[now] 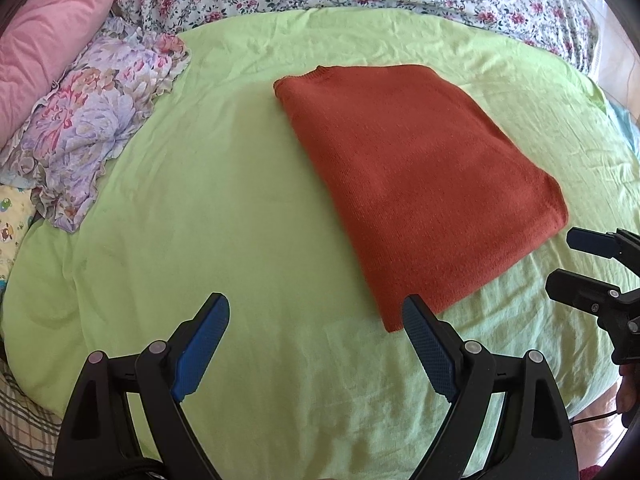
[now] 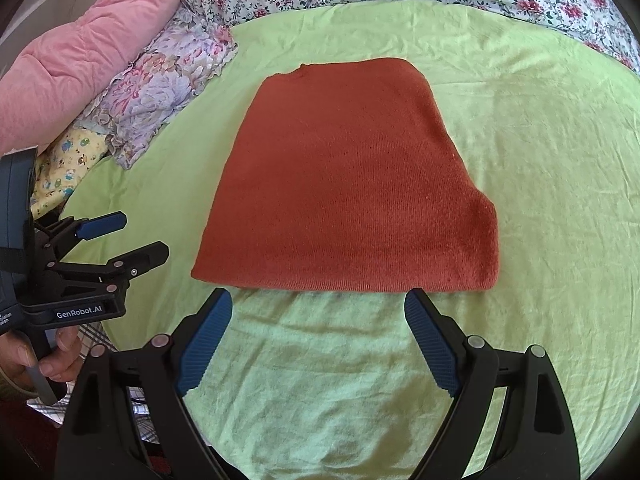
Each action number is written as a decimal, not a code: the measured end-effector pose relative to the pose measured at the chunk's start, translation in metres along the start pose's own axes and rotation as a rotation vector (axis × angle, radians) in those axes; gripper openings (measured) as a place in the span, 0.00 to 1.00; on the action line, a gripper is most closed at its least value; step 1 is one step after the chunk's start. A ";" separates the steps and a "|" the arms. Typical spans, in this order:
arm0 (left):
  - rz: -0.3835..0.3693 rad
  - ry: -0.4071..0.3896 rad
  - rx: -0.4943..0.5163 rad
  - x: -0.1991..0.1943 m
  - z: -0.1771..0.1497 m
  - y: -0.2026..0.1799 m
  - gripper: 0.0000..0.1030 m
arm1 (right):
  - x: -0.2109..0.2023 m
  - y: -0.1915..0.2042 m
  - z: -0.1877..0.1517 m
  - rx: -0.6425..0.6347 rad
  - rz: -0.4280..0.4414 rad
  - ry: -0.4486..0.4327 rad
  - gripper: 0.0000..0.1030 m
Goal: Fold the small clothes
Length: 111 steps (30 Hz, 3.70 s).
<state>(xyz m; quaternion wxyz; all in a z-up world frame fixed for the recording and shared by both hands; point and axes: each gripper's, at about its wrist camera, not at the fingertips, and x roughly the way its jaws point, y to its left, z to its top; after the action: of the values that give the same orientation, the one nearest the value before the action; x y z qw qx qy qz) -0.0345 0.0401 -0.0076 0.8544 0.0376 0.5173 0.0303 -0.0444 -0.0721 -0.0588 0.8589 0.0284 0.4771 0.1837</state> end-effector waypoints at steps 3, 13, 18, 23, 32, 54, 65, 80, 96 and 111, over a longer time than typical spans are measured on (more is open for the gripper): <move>-0.001 0.005 -0.001 0.002 0.001 -0.002 0.86 | 0.001 -0.002 0.003 0.001 0.002 0.001 0.86; -0.027 -0.009 -0.007 0.002 0.009 -0.006 0.86 | -0.001 -0.008 0.010 0.011 0.002 -0.012 0.86; -0.031 -0.017 -0.007 0.001 0.013 -0.009 0.86 | -0.003 -0.011 0.015 0.019 0.005 -0.023 0.86; -0.034 -0.023 -0.006 0.001 0.018 -0.010 0.86 | -0.005 -0.012 0.019 0.016 0.007 -0.030 0.86; -0.038 -0.022 -0.003 0.003 0.023 -0.010 0.87 | -0.003 -0.012 0.022 0.014 0.012 -0.032 0.86; -0.049 -0.022 -0.019 0.007 0.030 -0.008 0.87 | 0.001 -0.010 0.031 0.019 0.016 -0.031 0.86; -0.052 -0.022 -0.020 0.008 0.032 -0.009 0.87 | 0.001 -0.011 0.034 0.017 0.015 -0.030 0.86; -0.057 -0.018 -0.027 0.010 0.033 -0.011 0.87 | 0.002 -0.011 0.035 0.016 0.016 -0.030 0.86; -0.064 -0.020 -0.029 0.010 0.037 -0.010 0.87 | 0.003 -0.012 0.043 0.016 0.020 -0.033 0.86; -0.065 -0.022 -0.035 0.010 0.044 -0.010 0.87 | 0.002 -0.011 0.051 0.015 0.021 -0.041 0.86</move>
<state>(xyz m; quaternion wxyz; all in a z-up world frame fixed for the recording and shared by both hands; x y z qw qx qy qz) 0.0091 0.0300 0.0034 0.8611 0.0062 0.5083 0.0111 0.0017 -0.0753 -0.0353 0.8663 0.0436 0.4603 0.1888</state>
